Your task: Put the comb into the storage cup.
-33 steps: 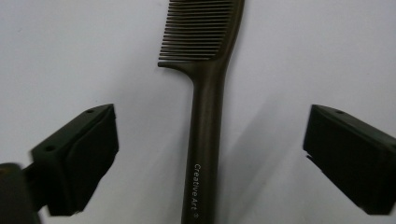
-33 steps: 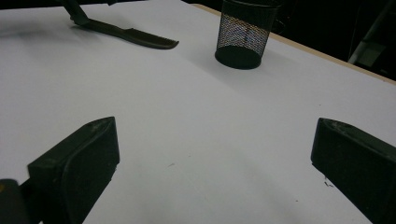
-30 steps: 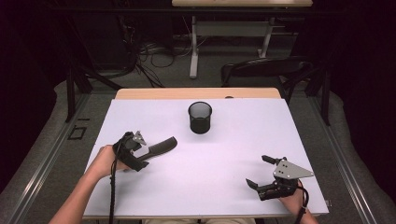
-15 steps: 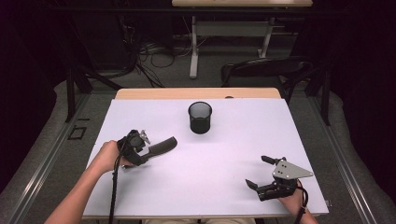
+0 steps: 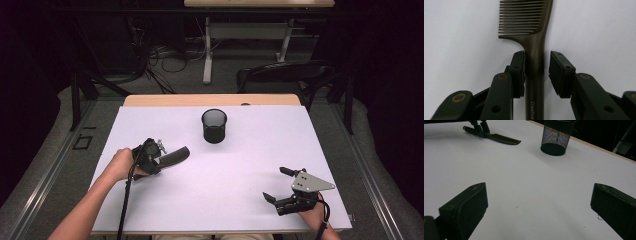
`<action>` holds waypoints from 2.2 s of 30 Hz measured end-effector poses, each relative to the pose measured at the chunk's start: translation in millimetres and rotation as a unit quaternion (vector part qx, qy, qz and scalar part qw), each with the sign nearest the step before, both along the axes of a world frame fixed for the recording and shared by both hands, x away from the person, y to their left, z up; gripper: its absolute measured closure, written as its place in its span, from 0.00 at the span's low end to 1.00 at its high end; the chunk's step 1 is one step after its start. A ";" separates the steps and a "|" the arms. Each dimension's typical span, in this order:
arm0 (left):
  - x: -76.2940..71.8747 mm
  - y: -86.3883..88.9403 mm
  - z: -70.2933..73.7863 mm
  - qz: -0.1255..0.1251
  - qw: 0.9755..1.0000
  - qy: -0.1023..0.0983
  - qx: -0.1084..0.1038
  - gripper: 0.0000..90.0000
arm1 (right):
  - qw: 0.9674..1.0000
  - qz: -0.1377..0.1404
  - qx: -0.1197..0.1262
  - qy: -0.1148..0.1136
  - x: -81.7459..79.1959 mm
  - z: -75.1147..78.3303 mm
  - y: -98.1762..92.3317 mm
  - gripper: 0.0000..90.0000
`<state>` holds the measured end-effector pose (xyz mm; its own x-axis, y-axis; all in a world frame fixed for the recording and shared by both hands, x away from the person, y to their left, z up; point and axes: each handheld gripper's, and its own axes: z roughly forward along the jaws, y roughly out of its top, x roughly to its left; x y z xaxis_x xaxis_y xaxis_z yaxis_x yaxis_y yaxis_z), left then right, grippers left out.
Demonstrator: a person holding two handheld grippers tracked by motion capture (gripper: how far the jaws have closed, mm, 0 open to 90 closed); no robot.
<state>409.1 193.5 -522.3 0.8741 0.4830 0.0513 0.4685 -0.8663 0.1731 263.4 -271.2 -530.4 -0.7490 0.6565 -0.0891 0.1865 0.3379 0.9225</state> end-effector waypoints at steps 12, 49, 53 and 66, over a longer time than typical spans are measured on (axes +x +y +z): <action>4.2 2.1 -2.7 -0.022 1.000 0.014 -0.003 0.80 | 1.000 -0.001 -0.001 0.002 0.2 -0.6 0.7 0.01; -14.7 25.3 20.4 0.061 0.984 -0.058 -0.156 0.81 | 1.000 -0.002 -0.002 0.002 0.2 -0.4 0.2 0.01; -17.1 27.2 20.8 0.070 0.980 -0.072 -0.172 0.81 | 1.000 -0.003 -0.001 0.002 0.4 -0.6 0.4 0.01; -24.5 30.8 17.9 0.100 0.965 -0.117 -0.214 0.81 | 1.000 -0.003 -0.001 0.002 0.7 -0.8 0.2 0.01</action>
<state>384.7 224.3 -504.4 0.7503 0.6611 -0.0060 0.5235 -0.5884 0.6162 264.1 -271.0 -531.1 -0.7451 0.6611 -0.0880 0.1921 0.3390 0.9210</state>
